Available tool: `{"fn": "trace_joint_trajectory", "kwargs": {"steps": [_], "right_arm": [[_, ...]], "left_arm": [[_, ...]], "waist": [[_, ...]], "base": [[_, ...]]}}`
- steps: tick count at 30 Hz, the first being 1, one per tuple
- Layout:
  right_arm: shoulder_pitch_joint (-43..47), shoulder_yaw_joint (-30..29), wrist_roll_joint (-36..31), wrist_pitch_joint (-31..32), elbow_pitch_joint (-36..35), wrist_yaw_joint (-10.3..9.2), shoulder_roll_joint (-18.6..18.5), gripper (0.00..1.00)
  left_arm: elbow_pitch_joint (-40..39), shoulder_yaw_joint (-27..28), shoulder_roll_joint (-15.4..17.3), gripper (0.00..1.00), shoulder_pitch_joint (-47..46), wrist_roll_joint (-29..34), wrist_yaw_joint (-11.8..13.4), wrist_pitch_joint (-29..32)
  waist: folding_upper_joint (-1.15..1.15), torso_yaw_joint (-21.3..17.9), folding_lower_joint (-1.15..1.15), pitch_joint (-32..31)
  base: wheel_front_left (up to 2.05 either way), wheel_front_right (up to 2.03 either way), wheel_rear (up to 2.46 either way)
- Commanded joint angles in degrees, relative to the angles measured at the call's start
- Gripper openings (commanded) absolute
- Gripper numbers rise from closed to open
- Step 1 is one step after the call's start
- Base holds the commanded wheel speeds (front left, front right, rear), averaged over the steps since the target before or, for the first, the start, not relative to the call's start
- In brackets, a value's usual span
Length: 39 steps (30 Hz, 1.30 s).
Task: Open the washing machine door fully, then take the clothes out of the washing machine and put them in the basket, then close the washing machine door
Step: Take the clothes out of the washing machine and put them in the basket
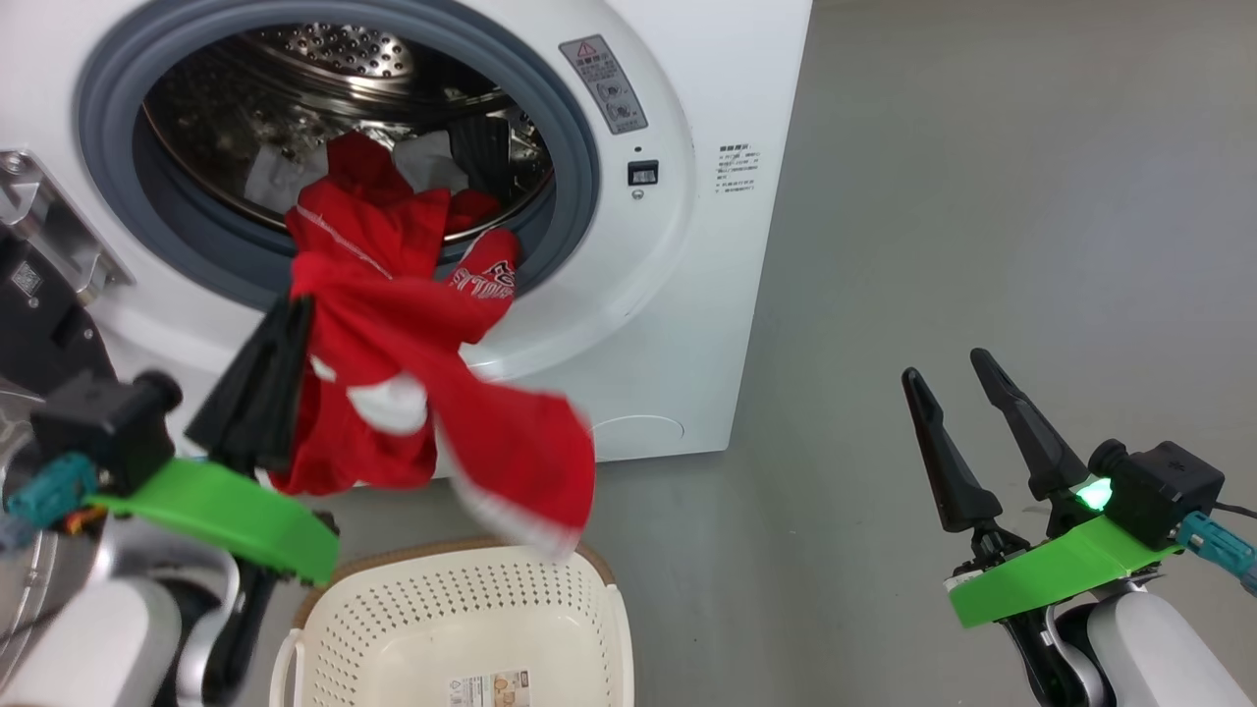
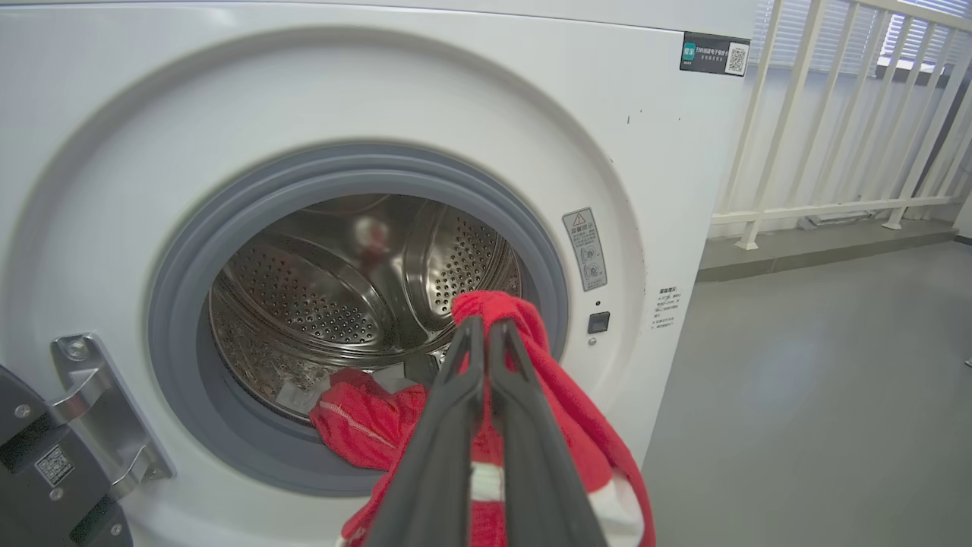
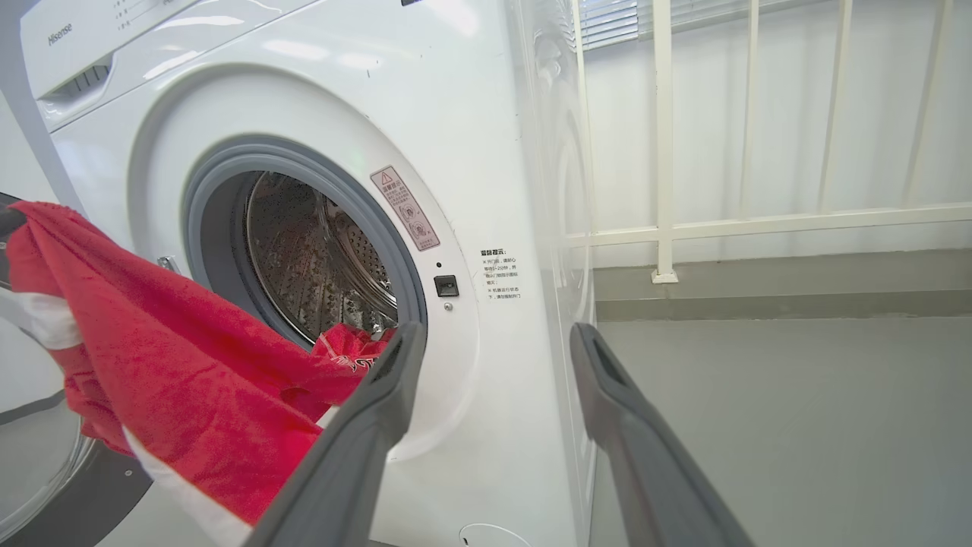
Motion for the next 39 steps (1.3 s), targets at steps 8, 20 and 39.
{"fn": "trace_joint_trajectory", "kwargs": {"steps": [8, 20, 39], "right_arm": [[0.8, 1.9, 1.6, -0.3, -1.1, -0.04, -1.6, 1.0], [0.5, 3.2, 1.8, -0.3, -0.7, -0.04, -2.8, 1.0], [-1.0, 4.7, 1.2, -0.3, -0.8, -0.04, -4.1, 1.0]], "left_arm": [[-1.2, 1.9, -1.0, 0.0, 11.7, -2.8, 3.1, -2.7], [13.9, -2.4, -5.4, 0.0, 15.0, -3.3, -0.3, -7.2], [54.5, -6.2, -13.7, 0.0, 3.3, -4.3, -10.4, -11.5]], "waist": [[0.0, -0.3, 0.0, -0.9], [0.0, -1.0, 0.0, -0.7], [0.0, -3.3, 0.0, 2.7]], "base": [[0.0, 0.0, 0.0], [0.0, 0.0, 0.0], [0.0, 0.0, 0.0]]}}
